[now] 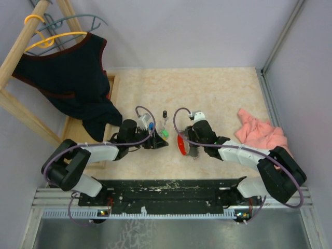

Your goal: Put the keys on the keyring

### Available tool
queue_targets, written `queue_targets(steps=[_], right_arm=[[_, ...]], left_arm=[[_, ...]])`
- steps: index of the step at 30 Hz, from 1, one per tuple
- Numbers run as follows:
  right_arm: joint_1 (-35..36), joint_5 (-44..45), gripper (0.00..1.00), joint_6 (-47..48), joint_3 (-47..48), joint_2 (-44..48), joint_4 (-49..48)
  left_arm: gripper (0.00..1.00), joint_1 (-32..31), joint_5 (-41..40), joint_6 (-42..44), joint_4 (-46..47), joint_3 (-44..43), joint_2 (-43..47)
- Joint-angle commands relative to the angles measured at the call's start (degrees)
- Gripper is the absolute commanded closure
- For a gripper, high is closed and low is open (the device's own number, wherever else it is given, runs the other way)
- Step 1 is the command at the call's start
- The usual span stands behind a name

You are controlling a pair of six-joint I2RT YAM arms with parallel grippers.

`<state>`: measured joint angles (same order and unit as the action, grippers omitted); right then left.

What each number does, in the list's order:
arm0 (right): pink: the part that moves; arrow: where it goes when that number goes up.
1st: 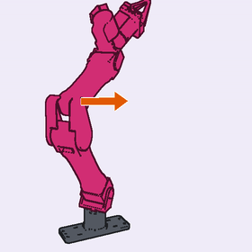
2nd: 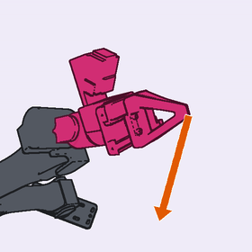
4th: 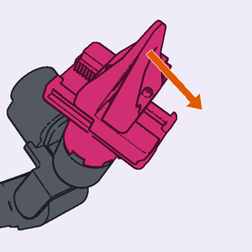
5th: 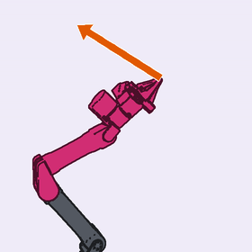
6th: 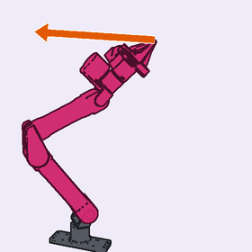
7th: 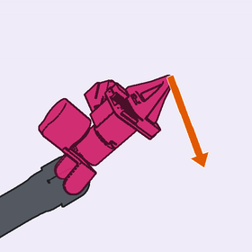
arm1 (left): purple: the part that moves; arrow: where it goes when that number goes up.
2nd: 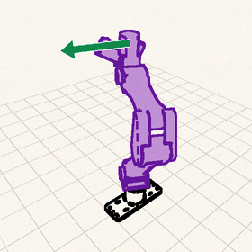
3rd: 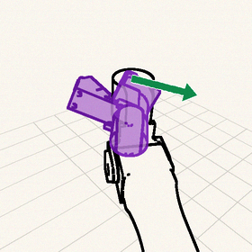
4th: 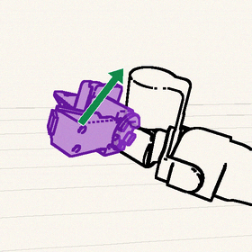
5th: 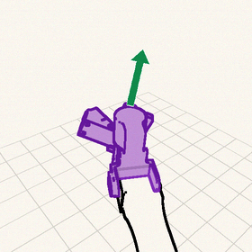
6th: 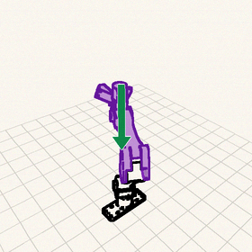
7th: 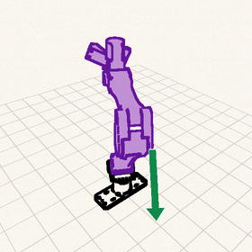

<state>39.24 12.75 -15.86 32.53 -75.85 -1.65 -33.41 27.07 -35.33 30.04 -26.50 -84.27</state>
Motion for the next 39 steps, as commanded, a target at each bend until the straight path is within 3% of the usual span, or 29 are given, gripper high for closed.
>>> queue_targets(steps=[1,6,16,26,30,36,39], right_arm=[[0.0,-4.7,0.71,0.7,-0.1,3.3,-6.8],[0.2,-6.9,0.71,-0.6,-0.7,3.9,-9.5],[0.9,-8.5,0.71,-2.0,-1.0,4.2,-12.3],[1.2,-10.8,0.69,-3.0,-1.8,4.3,-15.1],[1.2,-11.2,0.59,-1.8,-2.8,6.7,-15.0],[1.2,-11.8,0.44,2.7,-4.0,13.7,-13.6],[1.2,-11.4,0.41,5.4,-5.0,16.7,-14.1]], left_arm=[[0.24,-1.1,5.5,-3.9,7.6,-2.8,-2.7],[0.25,-1.6,7.9,-8.4,14.6,-4.0,-6.9],[0.39,-3.0,8.9,-14.6,23.5,-7.0,-16.5],[0.82,-3.8,9.2,-12.9,24.2,-8.0,-17.5],[1.0,-3.7,8.2,-4.1,15.3,-8.8,-14.0],[1.0,-3.7,3.3,13.4,-7.9,-13.2,-5.6],[1.0,-3.7,0.9,20.1,-18.8,-16.9,-2.8]])
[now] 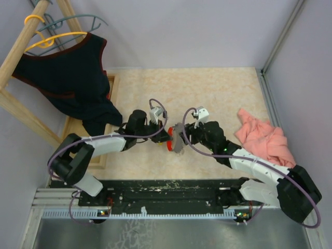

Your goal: Put the keys on the keyring

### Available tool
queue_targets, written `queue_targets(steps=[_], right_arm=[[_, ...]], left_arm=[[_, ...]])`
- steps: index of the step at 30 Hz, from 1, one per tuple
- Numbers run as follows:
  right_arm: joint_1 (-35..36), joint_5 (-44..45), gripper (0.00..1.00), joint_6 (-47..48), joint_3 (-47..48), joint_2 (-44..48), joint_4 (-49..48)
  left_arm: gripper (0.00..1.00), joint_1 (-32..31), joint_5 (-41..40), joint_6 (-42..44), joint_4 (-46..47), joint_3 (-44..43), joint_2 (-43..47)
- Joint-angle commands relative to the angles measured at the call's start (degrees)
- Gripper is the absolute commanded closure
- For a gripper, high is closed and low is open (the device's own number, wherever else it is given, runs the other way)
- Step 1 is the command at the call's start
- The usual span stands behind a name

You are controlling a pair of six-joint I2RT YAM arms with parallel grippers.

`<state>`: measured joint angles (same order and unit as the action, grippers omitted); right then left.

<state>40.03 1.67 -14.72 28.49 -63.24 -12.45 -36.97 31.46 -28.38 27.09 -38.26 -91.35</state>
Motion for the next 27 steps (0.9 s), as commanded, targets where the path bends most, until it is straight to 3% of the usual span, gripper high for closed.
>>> queue_targets(steps=[1,6,15,23,27], right_arm=[[0.4,-0.4,0.41,5.2,-1.5,5.0,-3.9],[0.4,-1.2,0.33,10.8,-5.1,9.0,-8.9],[0.4,-3.2,0.3,17.9,-22.3,14.0,-39.7],[0.5,-10.4,0.35,21.9,-23.8,4.9,-54.4],[0.6,-13.3,0.44,23.0,-23.0,-2.2,-63.3]], left_arm=[[1.0,-0.1,-3.9,14.9,-20.0,-6.8,4.9],[1.0,-0.1,-3.4,20.8,-30.7,-11.7,7.3],[1.0,-0.2,-8.6,25.7,-52.2,-24.8,7.3],[1.0,-1.0,-13.8,30.5,-69.2,-36.3,5.4],[1.0,-2.3,-16.9,32.0,-74.5,-40.8,3.8]])
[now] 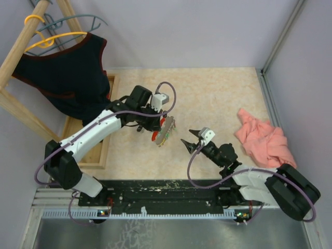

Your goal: Put the keys on the keyring

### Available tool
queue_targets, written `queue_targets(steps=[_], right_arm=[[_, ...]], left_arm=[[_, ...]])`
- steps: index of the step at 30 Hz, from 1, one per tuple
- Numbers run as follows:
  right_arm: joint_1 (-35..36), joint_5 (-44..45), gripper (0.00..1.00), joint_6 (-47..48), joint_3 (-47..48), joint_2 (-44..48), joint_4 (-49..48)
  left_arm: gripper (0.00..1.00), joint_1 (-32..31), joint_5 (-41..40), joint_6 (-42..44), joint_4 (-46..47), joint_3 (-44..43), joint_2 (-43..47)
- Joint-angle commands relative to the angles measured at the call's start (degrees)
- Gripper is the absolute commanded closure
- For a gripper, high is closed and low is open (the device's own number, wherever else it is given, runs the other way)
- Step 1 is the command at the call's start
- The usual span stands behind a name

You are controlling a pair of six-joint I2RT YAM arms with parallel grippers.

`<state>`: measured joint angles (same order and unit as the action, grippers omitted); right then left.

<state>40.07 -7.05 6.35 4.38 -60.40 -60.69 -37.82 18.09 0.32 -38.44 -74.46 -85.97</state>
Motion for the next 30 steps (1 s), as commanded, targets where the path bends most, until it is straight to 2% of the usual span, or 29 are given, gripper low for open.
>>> queue_targets(steps=[1,10,13,14,30], right_arm=[[0.7,-5.1,0.45,2.2,1.6,-6.8,-16.9],[4.4,-5.7,0.56,8.6,3.8,-21.6,-30.0],[4.5,-7.3,0.79,9.1,3.6,-27.2,-37.7],[4.6,-8.1,0.82,9.4,4.2,-28.3,-37.9],[5.7,-2.9,0.78,11.3,6.7,-33.6,-38.1]], left_arm=[[1.0,-1.8,-4.4,3.6,-9.9,-5.7,-1.9],[1.0,-4.9,-9.7,5.2,-14.6,-11.8,-5.4],[1.0,-6.4,-11.6,5.4,-16.4,-13.9,-6.7],[1.0,-6.9,-12.0,5.5,-16.8,-14.6,-7.1],[1.0,-10.0,-13.4,5.9,-18.5,-18.1,-8.9]])
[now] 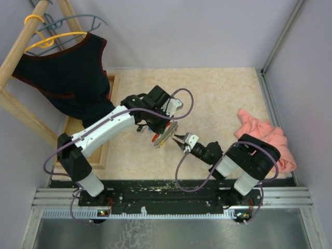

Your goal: Put the keys on the keyring

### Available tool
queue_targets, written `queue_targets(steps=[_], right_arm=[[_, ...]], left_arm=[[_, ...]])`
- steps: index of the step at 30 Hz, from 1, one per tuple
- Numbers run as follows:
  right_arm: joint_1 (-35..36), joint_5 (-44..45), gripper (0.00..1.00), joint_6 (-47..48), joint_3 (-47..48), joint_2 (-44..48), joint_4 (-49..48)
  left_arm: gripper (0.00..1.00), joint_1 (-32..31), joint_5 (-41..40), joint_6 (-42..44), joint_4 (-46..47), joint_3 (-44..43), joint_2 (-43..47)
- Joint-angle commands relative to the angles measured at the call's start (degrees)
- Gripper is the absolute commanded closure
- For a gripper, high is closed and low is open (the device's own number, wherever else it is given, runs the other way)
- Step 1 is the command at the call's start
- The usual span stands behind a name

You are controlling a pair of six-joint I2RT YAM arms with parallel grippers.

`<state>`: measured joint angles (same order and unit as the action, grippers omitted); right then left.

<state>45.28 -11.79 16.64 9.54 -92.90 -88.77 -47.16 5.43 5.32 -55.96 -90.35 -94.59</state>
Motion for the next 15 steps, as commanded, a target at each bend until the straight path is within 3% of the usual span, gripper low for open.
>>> queue_targets(steps=[1,15], right_arm=[[0.5,2.4,0.79,1.1,1.6,-1.1,-10.0],[0.5,3.1,0.79,2.1,2.3,-3.0,-10.0]], left_arm=[[1.0,-0.7,-0.8,0.8,-0.9,-2.2,-0.2],[1.0,-1.7,0.1,1.2,-0.9,-2.0,-0.1]])
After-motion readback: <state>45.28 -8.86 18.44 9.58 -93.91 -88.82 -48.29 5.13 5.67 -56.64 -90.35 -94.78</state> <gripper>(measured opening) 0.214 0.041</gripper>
